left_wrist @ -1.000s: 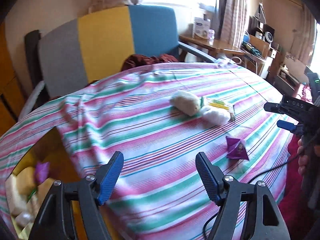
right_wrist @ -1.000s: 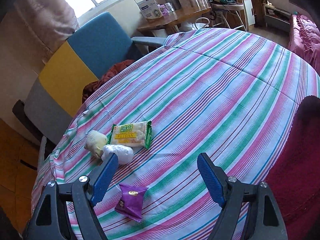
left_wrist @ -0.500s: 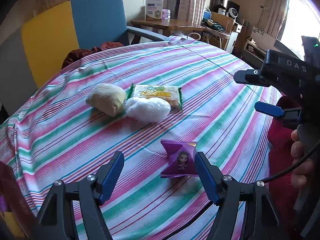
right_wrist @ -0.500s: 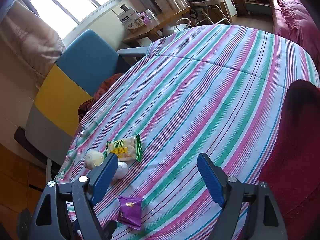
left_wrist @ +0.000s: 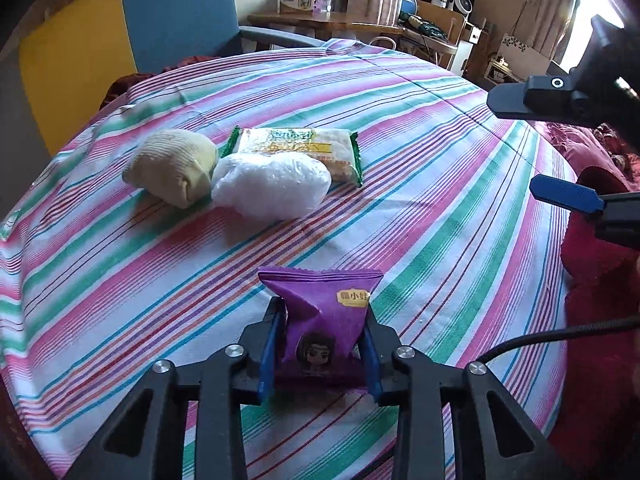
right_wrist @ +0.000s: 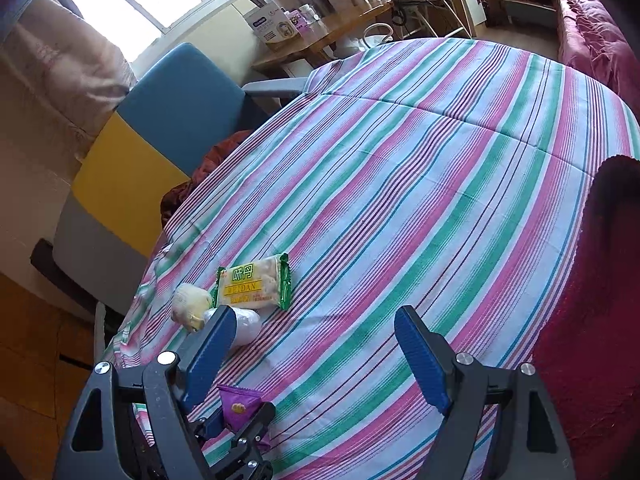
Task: Organize objects
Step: 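Grasp the purple packet with the left tool while the right grasps the plastic-wrapped item, then carry the purple packet over the gold tray and open the left tool, then carry the plastic-wrapped item into the gold tray and open the right tool, then move both tools back from the tray toward the sock and biscuit packet, then grasp the WEIDAN biscuit packet with the right tool while the left grasps the knitted sock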
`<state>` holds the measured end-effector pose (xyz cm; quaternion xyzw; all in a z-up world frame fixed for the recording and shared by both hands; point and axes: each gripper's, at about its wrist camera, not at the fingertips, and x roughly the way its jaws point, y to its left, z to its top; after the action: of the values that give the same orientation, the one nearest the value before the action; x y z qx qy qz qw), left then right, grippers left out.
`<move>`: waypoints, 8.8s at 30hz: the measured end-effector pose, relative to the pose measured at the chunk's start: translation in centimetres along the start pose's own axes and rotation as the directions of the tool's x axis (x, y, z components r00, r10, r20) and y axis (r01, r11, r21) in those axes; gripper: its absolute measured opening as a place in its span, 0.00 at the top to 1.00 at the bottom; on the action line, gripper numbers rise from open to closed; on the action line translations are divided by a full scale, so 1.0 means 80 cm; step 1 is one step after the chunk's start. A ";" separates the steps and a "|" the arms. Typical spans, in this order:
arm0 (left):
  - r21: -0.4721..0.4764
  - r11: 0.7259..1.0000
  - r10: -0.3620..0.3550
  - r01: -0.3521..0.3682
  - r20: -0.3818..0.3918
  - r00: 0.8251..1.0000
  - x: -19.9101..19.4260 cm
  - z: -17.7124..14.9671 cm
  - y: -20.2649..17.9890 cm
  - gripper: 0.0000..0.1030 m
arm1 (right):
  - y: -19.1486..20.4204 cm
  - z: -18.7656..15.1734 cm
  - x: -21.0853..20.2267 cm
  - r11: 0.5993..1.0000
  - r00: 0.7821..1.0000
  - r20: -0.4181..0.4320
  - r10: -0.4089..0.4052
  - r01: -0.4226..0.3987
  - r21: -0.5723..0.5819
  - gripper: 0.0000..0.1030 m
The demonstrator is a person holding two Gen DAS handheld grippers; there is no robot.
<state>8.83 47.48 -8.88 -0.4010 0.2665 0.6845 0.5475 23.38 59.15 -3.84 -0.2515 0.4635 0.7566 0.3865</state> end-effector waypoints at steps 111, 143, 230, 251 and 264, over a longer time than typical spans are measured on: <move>-0.650 0.644 0.465 -0.404 -0.088 0.881 -0.268 -0.320 0.254 0.68 | 0.186 -0.089 0.147 0.600 0.958 -0.265 -0.110 -0.149 -0.786 0.69; -0.631 0.617 0.603 -0.470 -0.005 0.798 -0.327 -0.330 0.241 0.49 | 0.264 -0.150 0.039 0.580 0.957 -0.287 0.049 -0.261 -0.772 0.69; -0.422 0.841 0.436 -0.338 0.159 0.886 -0.262 -0.128 0.176 0.19 | 0.154 0.004 0.143 0.574 0.958 -0.121 -0.259 0.052 -0.818 0.27; -0.283 0.903 0.373 -0.323 0.140 0.917 -0.181 -0.046 0.128 0.19 | 0.103 -0.011 0.154 0.657 0.920 -0.261 -0.292 -0.005 -0.754 0.46; -0.261 0.917 0.336 -0.301 0.100 0.937 -0.137 -0.009 0.119 0.19 | 0.093 -0.011 0.142 0.653 0.921 -0.256 -0.292 -0.004 -0.757 0.46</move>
<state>0.72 38.57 -0.75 -0.3660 0.2031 0.8186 0.3933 10.76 60.35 -8.83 -0.5564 0.1533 0.7867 0.2189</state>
